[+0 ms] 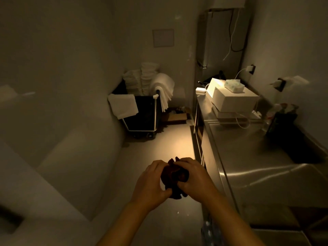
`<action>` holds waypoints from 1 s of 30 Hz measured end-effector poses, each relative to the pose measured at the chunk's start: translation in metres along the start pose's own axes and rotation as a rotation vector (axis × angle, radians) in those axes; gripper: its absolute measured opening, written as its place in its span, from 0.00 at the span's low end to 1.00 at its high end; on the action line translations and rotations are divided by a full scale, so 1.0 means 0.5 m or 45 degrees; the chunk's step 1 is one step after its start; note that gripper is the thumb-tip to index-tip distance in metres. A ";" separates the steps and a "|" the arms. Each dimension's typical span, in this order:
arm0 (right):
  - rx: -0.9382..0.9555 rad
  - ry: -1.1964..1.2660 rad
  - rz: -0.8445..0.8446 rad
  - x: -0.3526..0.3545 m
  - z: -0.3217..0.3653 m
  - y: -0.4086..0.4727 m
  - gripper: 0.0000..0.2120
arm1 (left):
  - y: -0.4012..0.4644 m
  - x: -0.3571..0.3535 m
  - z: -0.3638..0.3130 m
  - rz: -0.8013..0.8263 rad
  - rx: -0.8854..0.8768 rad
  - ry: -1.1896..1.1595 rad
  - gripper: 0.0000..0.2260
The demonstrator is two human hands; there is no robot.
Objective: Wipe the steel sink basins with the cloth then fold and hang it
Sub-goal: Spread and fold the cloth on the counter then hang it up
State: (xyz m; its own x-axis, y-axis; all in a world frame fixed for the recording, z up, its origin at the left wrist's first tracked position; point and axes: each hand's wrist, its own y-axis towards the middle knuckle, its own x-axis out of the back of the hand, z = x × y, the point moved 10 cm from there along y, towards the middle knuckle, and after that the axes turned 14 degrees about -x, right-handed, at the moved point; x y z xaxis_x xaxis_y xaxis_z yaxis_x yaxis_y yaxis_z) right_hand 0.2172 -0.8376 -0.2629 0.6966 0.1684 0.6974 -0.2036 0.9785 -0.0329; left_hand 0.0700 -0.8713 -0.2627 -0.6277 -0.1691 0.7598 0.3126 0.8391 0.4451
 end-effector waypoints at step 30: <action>-0.419 0.293 -0.596 0.232 -0.105 0.440 0.32 | 0.625 -0.186 0.240 0.344 -0.421 -0.515 0.32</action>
State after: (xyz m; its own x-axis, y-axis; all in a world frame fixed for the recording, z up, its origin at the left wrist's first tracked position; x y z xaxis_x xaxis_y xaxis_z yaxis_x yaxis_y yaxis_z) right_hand 0.2894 -0.5964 -0.2268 0.7987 -0.3022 0.5203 0.3569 0.9341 -0.0053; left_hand 0.1406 -0.5313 -0.2512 -0.6966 0.2936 0.6547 0.6644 0.6083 0.4341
